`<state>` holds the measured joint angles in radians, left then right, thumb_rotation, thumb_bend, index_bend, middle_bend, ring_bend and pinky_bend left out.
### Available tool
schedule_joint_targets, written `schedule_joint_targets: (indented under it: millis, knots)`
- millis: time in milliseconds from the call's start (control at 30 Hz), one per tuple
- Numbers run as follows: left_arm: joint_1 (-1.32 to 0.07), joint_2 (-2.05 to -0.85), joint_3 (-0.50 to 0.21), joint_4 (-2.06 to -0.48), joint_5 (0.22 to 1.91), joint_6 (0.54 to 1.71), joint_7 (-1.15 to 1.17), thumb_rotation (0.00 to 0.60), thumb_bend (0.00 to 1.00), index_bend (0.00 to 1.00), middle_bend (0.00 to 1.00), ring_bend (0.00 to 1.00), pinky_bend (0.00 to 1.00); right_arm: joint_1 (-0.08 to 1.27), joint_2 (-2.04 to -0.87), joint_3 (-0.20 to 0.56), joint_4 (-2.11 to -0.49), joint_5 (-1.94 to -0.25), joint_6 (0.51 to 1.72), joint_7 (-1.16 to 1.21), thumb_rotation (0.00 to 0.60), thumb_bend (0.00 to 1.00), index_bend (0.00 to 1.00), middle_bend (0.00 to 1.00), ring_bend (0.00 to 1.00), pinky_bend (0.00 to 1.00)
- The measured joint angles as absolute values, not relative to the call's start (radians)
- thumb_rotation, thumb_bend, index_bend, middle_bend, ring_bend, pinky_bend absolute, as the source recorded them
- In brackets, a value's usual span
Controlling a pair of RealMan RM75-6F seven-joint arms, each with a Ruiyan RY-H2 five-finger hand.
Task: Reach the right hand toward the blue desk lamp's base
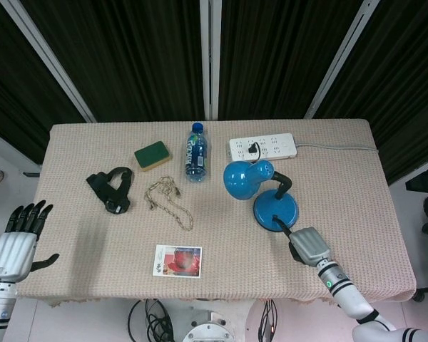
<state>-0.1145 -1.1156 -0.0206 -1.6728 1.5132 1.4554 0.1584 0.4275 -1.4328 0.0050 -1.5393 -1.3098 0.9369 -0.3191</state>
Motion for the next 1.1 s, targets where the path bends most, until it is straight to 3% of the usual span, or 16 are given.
schedule_joint_targets:
  millis: [267,467,600,733,800,900,933,967,1033,1100]
  knots:
    - [-0.111,-1.115,-0.02,-1.668,1.511,1.46,0.148,0.6,0.06,0.0,0.0,0.0,0.0,0.433,-1.444,-0.003,-1.533,-1.298,0.937,-0.332,0.6,0.75,0.0,1.0,0.97,0.93]
    - [-0.106,-1.11,-0.019,-1.667,1.516,1.47,0.143,0.6,0.06,0.0,0.0,0.0,0.0,0.415,-1.433,-0.001,-1.551,-1.358,1.037,-0.338,0.6,0.74,0.0,1.0,0.97,0.93]
    - [-0.104,-1.109,-0.02,-1.669,1.518,1.475,0.141,0.6,0.06,0.0,0.0,0.0,0.0,0.382,-1.393,-0.006,-1.584,-1.436,1.163,-0.343,0.6,0.63,0.0,0.98,0.94,0.92]
    - [-0.102,-1.11,-0.023,-1.67,1.519,1.483,0.139,0.6,0.06,0.0,0.0,0.0,0.0,0.331,-1.353,-0.015,-1.591,-1.55,1.342,-0.33,0.6,0.44,0.01,0.84,0.81,0.84]
    - [-0.102,-1.11,-0.024,-1.671,1.518,1.481,0.138,0.6,0.06,0.0,0.0,0.0,0.0,0.295,-1.34,-0.016,-1.57,-1.612,1.47,-0.306,0.6,0.35,0.02,0.72,0.67,0.78]
    - [-0.106,-1.112,-0.025,-1.669,1.517,1.475,0.137,0.6,0.06,0.0,0.0,0.0,0.0,0.228,-1.31,-0.017,-1.542,-1.658,1.658,-0.269,0.6,0.16,0.0,0.28,0.24,0.59]
    - [-0.107,-1.113,-0.025,-1.667,1.517,1.472,0.136,0.6,0.06,0.0,0.0,0.0,0.0,0.211,-1.298,-0.017,-1.541,-1.658,1.703,-0.265,0.6,0.11,0.0,0.13,0.1,0.47]
    - [-0.109,-1.116,-0.024,-1.663,1.516,1.467,0.135,0.6,0.06,0.0,0.0,0.0,0.0,0.193,-1.278,-0.016,-1.546,-1.647,1.75,-0.263,0.6,0.07,0.0,0.05,0.03,0.34]
    - [-0.112,-1.12,-0.023,-1.656,1.514,1.457,0.133,0.6,0.06,0.0,0.0,0.0,0.0,0.17,-1.246,-0.013,-1.56,-1.614,1.79,-0.258,0.6,0.01,0.0,0.0,0.0,0.09]
    - [-0.114,-1.123,-0.021,-1.649,1.512,1.451,0.13,0.6,0.05,0.0,0.0,0.0,0.0,0.143,-1.206,-0.007,-1.578,-1.557,1.791,-0.248,0.6,0.0,0.0,0.0,0.0,0.01]
